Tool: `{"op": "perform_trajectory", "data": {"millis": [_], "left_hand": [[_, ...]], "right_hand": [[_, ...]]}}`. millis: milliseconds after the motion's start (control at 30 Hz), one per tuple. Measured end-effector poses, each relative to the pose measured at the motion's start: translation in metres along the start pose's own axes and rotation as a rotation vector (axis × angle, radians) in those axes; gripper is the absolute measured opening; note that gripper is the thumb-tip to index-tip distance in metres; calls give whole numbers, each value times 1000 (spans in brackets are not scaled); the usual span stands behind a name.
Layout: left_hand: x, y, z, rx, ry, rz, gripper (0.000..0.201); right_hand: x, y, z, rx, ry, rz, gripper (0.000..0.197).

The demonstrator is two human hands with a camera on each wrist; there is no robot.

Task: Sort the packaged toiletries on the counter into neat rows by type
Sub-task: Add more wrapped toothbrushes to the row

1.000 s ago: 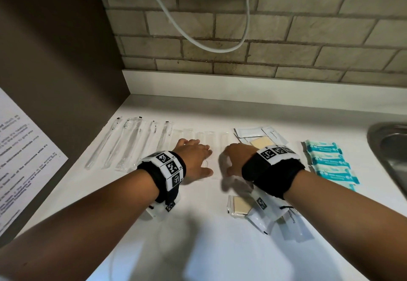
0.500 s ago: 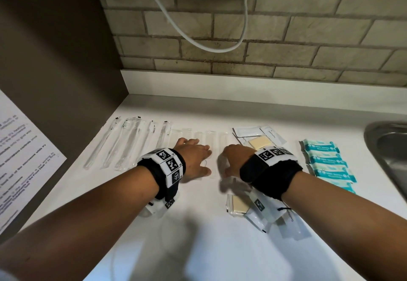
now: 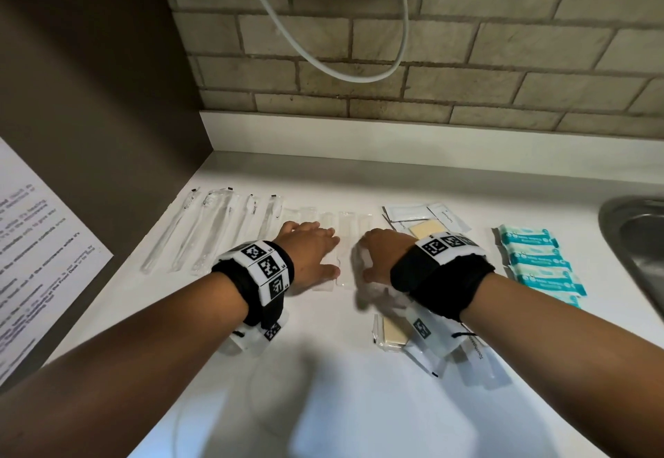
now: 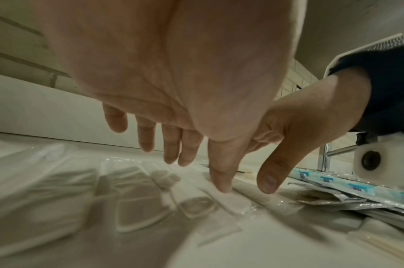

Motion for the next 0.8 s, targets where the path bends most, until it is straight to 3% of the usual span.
{"op": "perform_trajectory", "data": {"millis": [67, 200, 300, 800], "left_hand": [[10, -4, 1, 2, 5, -27, 66], [27, -13, 2, 51, 38, -51, 66], [28, -15, 5, 75, 52, -20, 67], [33, -14, 6, 76, 99, 33, 66]], "right_hand": [[3, 4, 0, -54, 45, -26, 34], [18, 11, 3, -76, -14, -53, 45], [26, 14, 4, -103, -39, -58, 34], [28, 12, 8, -24, -4, -63, 41]]}}
Point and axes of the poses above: each hand's wrist, its own y-axis towards the middle knuckle, its own z-axis out of the palm, x = y × z, the point moved 4 cm from there along y, towards the middle knuckle, and after that the axes turned 1 degree about y, right-handed, at the moved point
